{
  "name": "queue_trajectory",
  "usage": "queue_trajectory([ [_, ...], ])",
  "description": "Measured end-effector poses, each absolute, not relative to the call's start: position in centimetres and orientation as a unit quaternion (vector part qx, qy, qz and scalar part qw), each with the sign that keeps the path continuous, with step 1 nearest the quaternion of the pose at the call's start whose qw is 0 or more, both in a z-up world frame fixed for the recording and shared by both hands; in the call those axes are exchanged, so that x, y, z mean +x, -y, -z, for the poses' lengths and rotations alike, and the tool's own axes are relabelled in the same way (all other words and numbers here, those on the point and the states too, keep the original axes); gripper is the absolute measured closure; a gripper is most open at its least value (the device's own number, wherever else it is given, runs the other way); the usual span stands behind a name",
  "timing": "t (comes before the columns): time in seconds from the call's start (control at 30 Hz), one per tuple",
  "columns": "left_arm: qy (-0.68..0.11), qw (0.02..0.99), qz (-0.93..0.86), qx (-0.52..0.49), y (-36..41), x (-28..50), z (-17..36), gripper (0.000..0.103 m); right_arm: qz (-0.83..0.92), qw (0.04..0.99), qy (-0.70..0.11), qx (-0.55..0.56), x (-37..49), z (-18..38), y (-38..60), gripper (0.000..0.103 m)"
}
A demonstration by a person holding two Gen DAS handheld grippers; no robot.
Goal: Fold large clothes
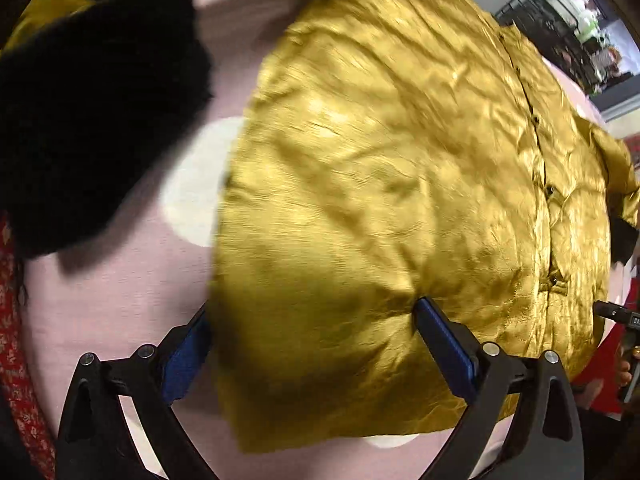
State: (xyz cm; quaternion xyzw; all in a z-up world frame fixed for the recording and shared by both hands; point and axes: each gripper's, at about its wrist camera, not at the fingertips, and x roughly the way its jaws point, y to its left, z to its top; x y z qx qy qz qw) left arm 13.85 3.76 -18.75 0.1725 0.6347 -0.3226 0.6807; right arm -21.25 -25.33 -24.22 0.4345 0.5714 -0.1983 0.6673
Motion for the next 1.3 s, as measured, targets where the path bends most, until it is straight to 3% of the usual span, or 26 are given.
queue_trajectory([
  [0.07,-0.625,0.685,0.323,0.191,-2.6,12.9,18.7,0.019,0.213,0.663,-0.586,0.414,-20.3,24.4,24.8,0.029],
  [0.13,-0.625,0.682,0.329,0.192,-2.0,12.3,18.5,0.033,0.202,0.669,-0.585,0.411,-19.5,24.2,24.2,0.064],
  [0.2,-0.63,0.672,0.341,0.187,-1.3,11.7,18.0,0.055,0.177,0.675,-0.576,0.426,-19.4,23.6,23.9,0.081],
  [0.3,-0.629,0.663,0.359,0.189,-0.4,10.6,16.5,0.08,0.17,0.683,-0.567,0.427,-19.6,22.1,23.8,0.089],
  [0.47,-0.606,0.64,0.427,0.203,0.0,7.6,12.1,0.087,0.163,0.705,-0.543,0.426,-21.3,17.7,25.1,0.092],
  [0.63,-0.622,0.587,0.473,0.213,-0.5,2.5,10.7,0.087,0.184,0.704,-0.555,0.403,-24.9,15.0,27.7,0.092],
  [0.9,-0.67,0.564,0.421,0.236,-2.2,-2.3,16.5,0.084,0.207,0.653,-0.628,0.369,-25.9,18.7,26.9,0.091],
  [0.93,-0.677,0.565,0.413,0.226,-2.2,-1.8,16.7,0.08,0.217,0.648,-0.636,0.358,-25.2,19.3,26.7,0.089],
  [0.97,-0.684,0.566,0.403,0.22,-2.4,-1.3,16.7,0.068,0.226,0.644,-0.643,0.348,-24.5,19.7,26.8,0.088],
  [1.0,-0.691,0.568,0.389,0.22,-2.4,-0.7,16.9,0.049,0.239,0.636,-0.653,0.336,-23.8,20.3,26.6,0.079],
  [1.03,-0.695,0.572,0.374,0.223,-3.1,0.2,16.8,0.042,0.248,0.627,-0.661,0.328,-23.3,20.6,26.6,0.064],
  [1.07,-0.694,0.576,0.369,0.224,-3.3,0.7,16.5,0.033,0.256,0.621,-0.666,0.323,-22.9,20.7,26.5,0.055],
  [1.1,-0.69,0.582,0.366,0.227,-3.7,1.1,15.9,0.028,0.263,0.62,-0.667,0.319,-22.6,20.5,26.5,0.041],
  [1.13,-0.679,0.595,0.361,0.233,-3.9,1.7,15.0,0.026,0.269,0.622,-0.665,0.314,-22.5,20.1,26.7,0.036],
  [1.2,-0.658,0.622,0.349,0.243,-4.4,2.8,13.2,0.018,0.287,0.627,-0.659,0.3,-22.6,18.7,27.4,0.036],
  [1.3,-0.626,0.667,0.326,0.237,-5.6,5.1,9.6,0.018,0.328,0.637,-0.639,0.282,-22.6,15.8,29.0,0.035],
])
